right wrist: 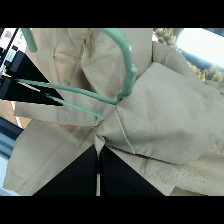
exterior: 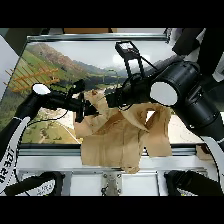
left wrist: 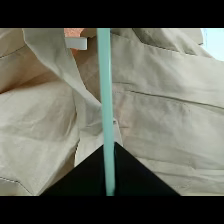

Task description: Fold the clothes and pants, and hang the long-sleeved shirts on hangers.

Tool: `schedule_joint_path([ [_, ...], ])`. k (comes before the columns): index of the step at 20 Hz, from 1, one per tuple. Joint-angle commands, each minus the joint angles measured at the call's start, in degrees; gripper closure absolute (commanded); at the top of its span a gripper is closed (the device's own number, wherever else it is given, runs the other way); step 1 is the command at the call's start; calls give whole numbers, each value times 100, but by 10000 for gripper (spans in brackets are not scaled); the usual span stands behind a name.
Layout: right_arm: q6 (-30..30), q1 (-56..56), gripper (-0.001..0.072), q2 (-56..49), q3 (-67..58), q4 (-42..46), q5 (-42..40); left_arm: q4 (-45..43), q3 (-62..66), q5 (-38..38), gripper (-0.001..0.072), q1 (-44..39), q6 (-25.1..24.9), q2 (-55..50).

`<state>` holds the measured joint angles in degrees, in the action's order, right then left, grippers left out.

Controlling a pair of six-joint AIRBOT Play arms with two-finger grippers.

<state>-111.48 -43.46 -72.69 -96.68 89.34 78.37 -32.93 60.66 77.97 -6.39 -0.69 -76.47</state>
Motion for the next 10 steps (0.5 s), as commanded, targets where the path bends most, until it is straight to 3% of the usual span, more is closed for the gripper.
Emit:
schedule_joint_path([
  [1,0,-13,694,-7,-7,-22,-74,-7,4,0,695,-4,0,-4],
  [4,7,-7,691,-4,-7,-131,-74,-7,4,0,695,-4,0,-4],
  [5,63,-7,649,-2,-7,-181,-72,-4,4,0,695,-4,0,-4],
  [7,66,-7,165,9,-7,-221,-11,-7,4,0,695,-4,0,-4],
  [8,66,-7,86,17,-7,-219,50,-7,4,0,695,-4,0,-4],
  [10,72,-2,86,63,-9,-221,205,-7,4,0,695,-4,0,-4],
])
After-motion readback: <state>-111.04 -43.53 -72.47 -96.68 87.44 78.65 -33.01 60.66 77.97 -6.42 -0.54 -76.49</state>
